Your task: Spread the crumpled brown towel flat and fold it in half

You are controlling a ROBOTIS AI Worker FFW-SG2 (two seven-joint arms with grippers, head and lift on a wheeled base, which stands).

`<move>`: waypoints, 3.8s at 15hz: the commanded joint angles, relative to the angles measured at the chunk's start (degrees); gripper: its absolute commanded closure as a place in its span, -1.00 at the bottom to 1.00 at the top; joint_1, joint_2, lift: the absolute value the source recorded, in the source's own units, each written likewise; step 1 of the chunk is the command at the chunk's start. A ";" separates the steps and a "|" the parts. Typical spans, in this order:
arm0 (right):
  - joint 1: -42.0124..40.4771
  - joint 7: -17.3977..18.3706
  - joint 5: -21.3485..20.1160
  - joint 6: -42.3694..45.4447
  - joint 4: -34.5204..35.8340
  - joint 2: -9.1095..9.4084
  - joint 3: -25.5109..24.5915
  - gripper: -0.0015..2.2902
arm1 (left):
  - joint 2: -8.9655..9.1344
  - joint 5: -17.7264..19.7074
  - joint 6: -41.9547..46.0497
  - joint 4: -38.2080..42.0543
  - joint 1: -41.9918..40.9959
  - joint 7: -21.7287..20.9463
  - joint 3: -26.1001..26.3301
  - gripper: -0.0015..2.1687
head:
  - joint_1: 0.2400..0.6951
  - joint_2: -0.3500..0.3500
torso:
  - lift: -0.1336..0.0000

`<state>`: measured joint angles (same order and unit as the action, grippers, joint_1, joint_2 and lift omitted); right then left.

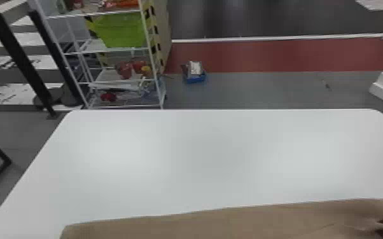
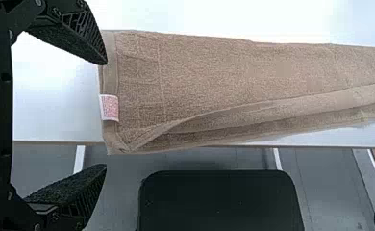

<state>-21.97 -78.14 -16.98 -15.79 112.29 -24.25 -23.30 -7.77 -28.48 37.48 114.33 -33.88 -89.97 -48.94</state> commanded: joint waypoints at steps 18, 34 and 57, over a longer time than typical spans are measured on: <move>-4.22 -0.19 -1.39 18.46 -0.67 0.26 -8.34 -0.94 | 0.39 0.53 -0.88 1.60 2.24 -0.12 -1.33 -0.86 | 1.00 0.19 | -0.84; -1.94 -0.19 19.26 -8.61 -5.41 -0.71 -16.25 -0.94 | 0.56 1.67 -1.58 2.47 2.94 -0.03 -1.24 -0.86 | 1.00 -0.24 | -0.84; -5.54 -0.19 -9.74 -11.95 11.46 -3.17 5.37 -0.64 | 0.39 1.41 -1.58 1.42 2.86 0.06 -1.95 -0.86 | 1.00 0.49 | -0.84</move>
<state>-27.04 -78.13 -25.00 -27.71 123.59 -27.34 -18.65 -7.31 -27.13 35.90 115.97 -31.04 -89.91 -50.92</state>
